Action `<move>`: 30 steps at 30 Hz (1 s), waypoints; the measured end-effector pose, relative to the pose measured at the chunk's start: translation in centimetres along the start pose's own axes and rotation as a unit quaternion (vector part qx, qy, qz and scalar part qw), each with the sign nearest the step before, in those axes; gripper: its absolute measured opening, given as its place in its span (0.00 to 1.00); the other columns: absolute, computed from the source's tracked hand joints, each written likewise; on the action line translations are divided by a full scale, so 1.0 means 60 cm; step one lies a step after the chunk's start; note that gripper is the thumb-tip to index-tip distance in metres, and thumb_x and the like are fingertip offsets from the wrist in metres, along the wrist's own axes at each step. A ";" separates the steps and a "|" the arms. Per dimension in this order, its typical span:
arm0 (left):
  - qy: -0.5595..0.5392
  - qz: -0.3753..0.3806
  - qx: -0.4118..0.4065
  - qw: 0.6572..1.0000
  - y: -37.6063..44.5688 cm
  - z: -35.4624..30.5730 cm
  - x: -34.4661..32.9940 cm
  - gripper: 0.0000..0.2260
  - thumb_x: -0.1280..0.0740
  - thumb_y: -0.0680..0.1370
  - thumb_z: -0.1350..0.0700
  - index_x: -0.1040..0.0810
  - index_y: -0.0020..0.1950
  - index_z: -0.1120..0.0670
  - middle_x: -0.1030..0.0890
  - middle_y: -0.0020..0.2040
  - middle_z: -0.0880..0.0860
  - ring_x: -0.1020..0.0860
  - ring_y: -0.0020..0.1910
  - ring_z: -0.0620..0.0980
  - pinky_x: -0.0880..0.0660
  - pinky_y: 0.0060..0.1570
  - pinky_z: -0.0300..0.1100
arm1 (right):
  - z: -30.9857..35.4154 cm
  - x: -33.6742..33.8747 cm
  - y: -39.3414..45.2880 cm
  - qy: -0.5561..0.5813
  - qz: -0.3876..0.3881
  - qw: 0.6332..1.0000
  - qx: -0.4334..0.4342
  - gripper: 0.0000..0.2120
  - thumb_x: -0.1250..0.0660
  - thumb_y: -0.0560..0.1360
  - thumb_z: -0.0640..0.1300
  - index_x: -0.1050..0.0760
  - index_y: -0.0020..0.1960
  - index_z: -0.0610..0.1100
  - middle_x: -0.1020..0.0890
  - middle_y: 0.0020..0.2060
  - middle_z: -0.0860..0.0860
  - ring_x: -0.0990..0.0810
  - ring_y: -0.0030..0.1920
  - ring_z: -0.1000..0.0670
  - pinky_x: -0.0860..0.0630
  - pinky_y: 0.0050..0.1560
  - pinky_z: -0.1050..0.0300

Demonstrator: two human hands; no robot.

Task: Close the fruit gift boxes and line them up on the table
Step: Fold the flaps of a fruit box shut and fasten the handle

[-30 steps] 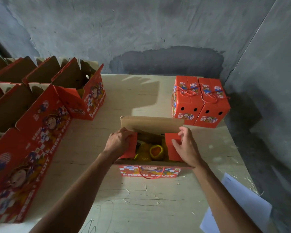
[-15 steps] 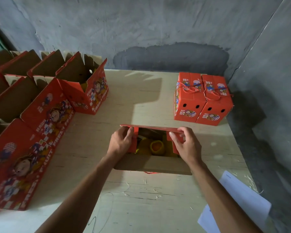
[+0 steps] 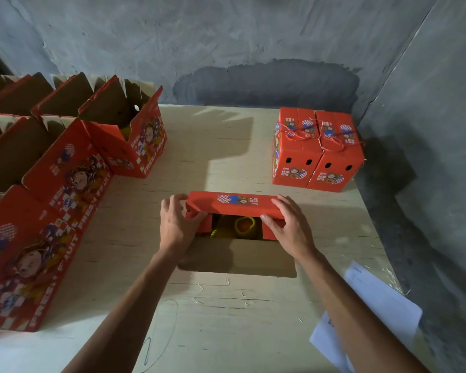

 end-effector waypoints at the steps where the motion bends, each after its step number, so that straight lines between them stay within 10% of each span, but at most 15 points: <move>1: 0.034 0.005 -0.036 0.999 0.007 -0.009 0.001 0.29 0.21 0.72 0.49 0.27 0.69 0.50 0.29 0.62 0.54 0.29 0.60 0.54 0.27 0.55 0.50 | 0.002 0.000 0.003 -0.009 0.011 1.000 0.004 0.31 0.35 0.80 0.62 0.29 0.76 0.45 0.30 0.77 0.48 0.35 0.78 0.48 0.32 0.75 0.47; 8: 0.095 0.158 -0.115 0.976 0.048 -0.013 -0.048 0.21 0.27 0.79 0.49 0.22 0.72 0.48 0.30 0.77 0.56 0.33 0.75 0.61 0.34 0.72 0.61 | 0.013 0.010 0.020 -0.057 0.030 0.998 0.017 0.27 0.30 0.79 0.56 0.24 0.72 0.42 0.26 0.73 0.44 0.29 0.75 0.46 0.29 0.73 0.50; 20: 0.102 0.173 -0.193 0.961 0.030 -0.015 -0.044 0.17 0.36 0.84 0.59 0.23 0.73 0.51 0.30 0.77 0.58 0.35 0.76 0.63 0.35 0.74 0.63 | 0.007 0.006 0.009 -0.026 0.040 0.998 0.037 0.22 0.32 0.82 0.47 0.25 0.73 0.40 0.29 0.76 0.44 0.32 0.77 0.47 0.34 0.77 0.52; 25: 0.012 0.101 -0.150 0.983 0.022 -0.013 -0.023 0.13 0.27 0.78 0.63 0.14 0.61 0.52 0.21 0.69 0.48 0.28 0.74 0.51 0.32 0.73 0.45 | -0.013 0.008 0.011 0.023 0.051 0.998 0.025 0.22 0.29 0.80 0.48 0.24 0.72 0.42 0.30 0.77 0.47 0.33 0.77 0.52 0.32 0.76 0.50; 30: 0.012 0.094 -0.146 0.985 0.028 -0.014 -0.022 0.08 0.24 0.75 0.64 0.12 0.53 0.57 0.19 0.66 0.54 0.26 0.71 0.56 0.29 0.71 0.55 | -0.018 0.002 0.009 0.028 0.036 0.999 0.012 0.21 0.29 0.80 0.49 0.22 0.70 0.41 0.30 0.77 0.49 0.34 0.77 0.54 0.36 0.77 0.58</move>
Point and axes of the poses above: each hand's wrist, its own y-axis towards the middle knuckle, its own x-axis out of the back of the hand, z = x × y, the point moved 9 cm from there along y, towards the middle knuckle
